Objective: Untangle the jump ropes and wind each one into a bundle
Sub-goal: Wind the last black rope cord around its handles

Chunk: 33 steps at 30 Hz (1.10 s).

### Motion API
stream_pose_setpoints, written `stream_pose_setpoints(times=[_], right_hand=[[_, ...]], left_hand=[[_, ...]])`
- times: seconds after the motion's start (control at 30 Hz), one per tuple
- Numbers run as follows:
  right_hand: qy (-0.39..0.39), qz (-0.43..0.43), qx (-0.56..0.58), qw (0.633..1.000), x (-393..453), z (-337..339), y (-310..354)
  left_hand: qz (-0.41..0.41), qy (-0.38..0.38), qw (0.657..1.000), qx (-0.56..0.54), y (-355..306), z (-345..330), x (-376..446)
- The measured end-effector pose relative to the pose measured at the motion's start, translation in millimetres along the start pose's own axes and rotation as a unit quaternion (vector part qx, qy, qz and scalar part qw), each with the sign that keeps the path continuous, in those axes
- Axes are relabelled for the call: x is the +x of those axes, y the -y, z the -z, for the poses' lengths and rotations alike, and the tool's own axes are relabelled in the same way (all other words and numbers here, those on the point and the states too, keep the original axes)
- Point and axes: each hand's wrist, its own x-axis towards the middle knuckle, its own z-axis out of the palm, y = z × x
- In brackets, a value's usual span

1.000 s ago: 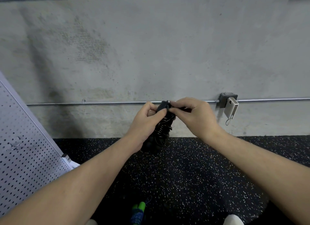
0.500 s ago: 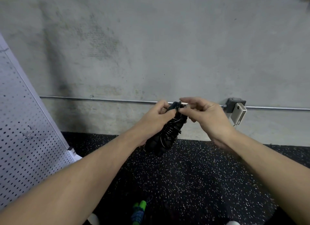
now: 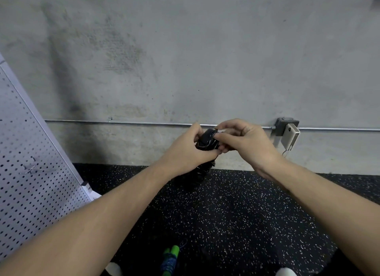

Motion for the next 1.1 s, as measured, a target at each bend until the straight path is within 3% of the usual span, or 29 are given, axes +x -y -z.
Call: stream_pose_setpoints(times=[0.1, 0.23, 0.37, 0.47, 0.6, 0.67, 0.77, 0.9, 1.0, 1.1], right_hand=[[0.029, 0.031, -0.053, 0.998, 3.2, 5.1, 1.4], [0.152, 0.044, -0.182, 0.971, 9.7, 27.4, 7.5], [0.148, 0.059, -0.258, 0.953, 15.1, 38.3, 6.9], [0.144, 0.152, -0.328, 0.921, 16.9, 46.9, 5.4], [0.184, 0.192, -0.325, 0.908, 13.8, 51.2, 6.6], [0.183, 0.166, -0.297, 0.922, 11.9, 49.4, 6.2], [0.163, 0.127, -0.25, 0.946, 13.9, 48.9, 5.2], [0.168, 0.121, -0.275, 0.939, 15.7, 46.4, -2.5], [0.136, 0.187, -0.3, 0.925, 16.6, 43.1, -8.5], [0.139, 0.268, -0.36, 0.883, 12.5, 37.8, -13.9]], left_hand=[[0.0, 0.013, 1.0, -0.008, -1.6, 1.1, -1.0], [0.011, 0.047, 0.999, -0.023, -4.8, 7.2, 1.5], [0.01, 0.073, 0.997, 0.011, -0.7, 2.6, 3.3], [0.02, 0.112, 0.993, 0.024, -2.0, 3.3, 4.7], [0.032, 0.185, 0.982, 0.005, -2.3, 7.8, 4.0], [0.034, 0.2, 0.979, -0.015, -2.1, 8.5, 3.7], [0.026, 0.193, 0.981, -0.01, -1.4, 9.8, 4.6], [-0.021, 0.173, 0.982, 0.073, -0.4, 8.2, 3.2], [-0.011, 0.125, 0.991, 0.053, 1.2, 5.4, 2.3], [-0.012, 0.114, 0.991, 0.069, 3.6, 4.9, -1.0]])
